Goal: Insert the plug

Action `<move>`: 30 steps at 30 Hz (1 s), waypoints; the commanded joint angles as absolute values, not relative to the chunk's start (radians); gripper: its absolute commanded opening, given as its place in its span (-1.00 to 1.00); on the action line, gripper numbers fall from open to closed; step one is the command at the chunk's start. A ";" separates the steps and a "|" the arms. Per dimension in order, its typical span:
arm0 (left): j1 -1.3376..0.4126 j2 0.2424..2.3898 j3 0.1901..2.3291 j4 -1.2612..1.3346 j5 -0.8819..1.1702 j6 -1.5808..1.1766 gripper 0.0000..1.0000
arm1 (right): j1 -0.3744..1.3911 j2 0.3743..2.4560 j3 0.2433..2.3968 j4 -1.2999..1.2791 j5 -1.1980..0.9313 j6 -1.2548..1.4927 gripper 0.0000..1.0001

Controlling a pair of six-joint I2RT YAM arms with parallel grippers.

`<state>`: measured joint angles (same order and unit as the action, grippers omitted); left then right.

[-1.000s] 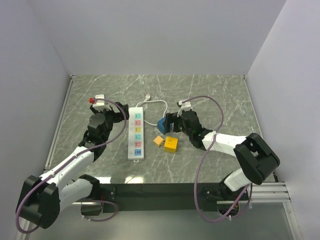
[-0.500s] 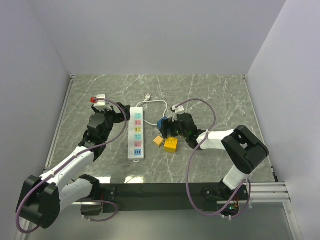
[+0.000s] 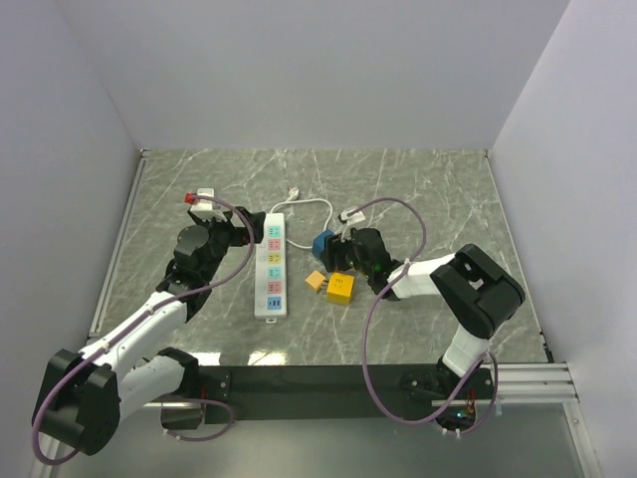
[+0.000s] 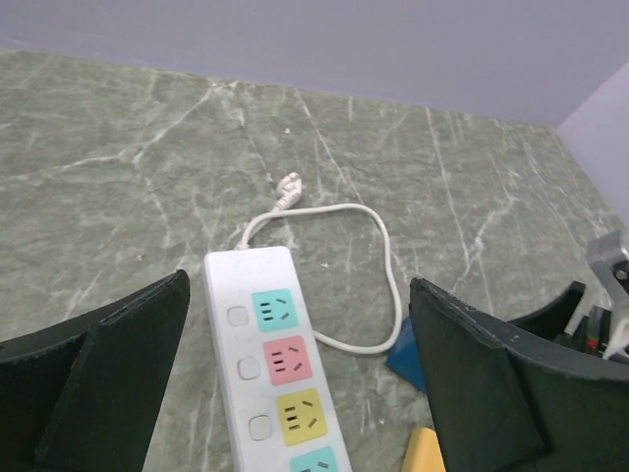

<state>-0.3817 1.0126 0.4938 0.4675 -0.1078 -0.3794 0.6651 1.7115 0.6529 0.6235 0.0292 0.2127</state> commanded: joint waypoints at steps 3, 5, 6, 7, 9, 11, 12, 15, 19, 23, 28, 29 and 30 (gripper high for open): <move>-0.379 1.000 0.471 0.569 0.021 -0.361 0.99 | 0.673 1.637 0.646 0.772 -0.060 0.143 -0.20; -0.379 0.993 0.460 0.584 0.077 -0.356 0.99 | 0.673 1.608 0.667 0.724 -0.106 0.117 -0.95; -0.379 0.986 0.457 0.600 0.098 -0.351 0.99 | 0.673 1.576 0.673 0.692 -0.127 0.106 -1.00; -0.379 0.980 0.453 0.609 0.118 -0.350 0.99 | 0.672 1.559 0.681 0.668 -0.147 0.094 -1.00; -0.379 0.971 0.440 0.636 0.184 -0.345 0.99 | 0.672 1.520 0.715 0.583 -0.192 0.065 -1.00; -0.379 0.968 0.428 0.658 0.240 -0.338 0.99 | 0.672 1.499 0.736 0.540 -0.236 0.035 -1.00; -0.379 0.966 0.422 0.698 0.306 -0.331 0.99 | 0.670 1.477 0.741 0.519 -0.282 0.028 -1.00; -0.379 0.963 0.393 0.764 0.479 -0.308 0.99 | 0.640 1.431 0.750 0.447 -0.412 0.015 -1.00; -0.383 0.954 0.365 0.851 0.612 -0.299 0.99 | 0.568 1.387 0.758 0.400 -0.683 0.021 -1.00; -0.405 0.945 0.361 0.874 0.715 -0.287 0.99 | 0.531 1.361 0.750 0.406 -0.854 0.031 -1.00; -0.431 0.949 0.379 0.839 0.814 -0.270 0.99 | 0.519 1.339 0.733 0.422 -1.017 0.023 -1.00; -0.439 0.957 0.397 0.822 0.825 -0.250 0.99 | 0.522 1.336 0.729 0.425 -1.060 0.017 -1.00; -0.458 0.969 0.408 0.777 0.822 -0.238 0.99 | 0.522 1.330 0.726 0.425 -1.072 0.014 -1.00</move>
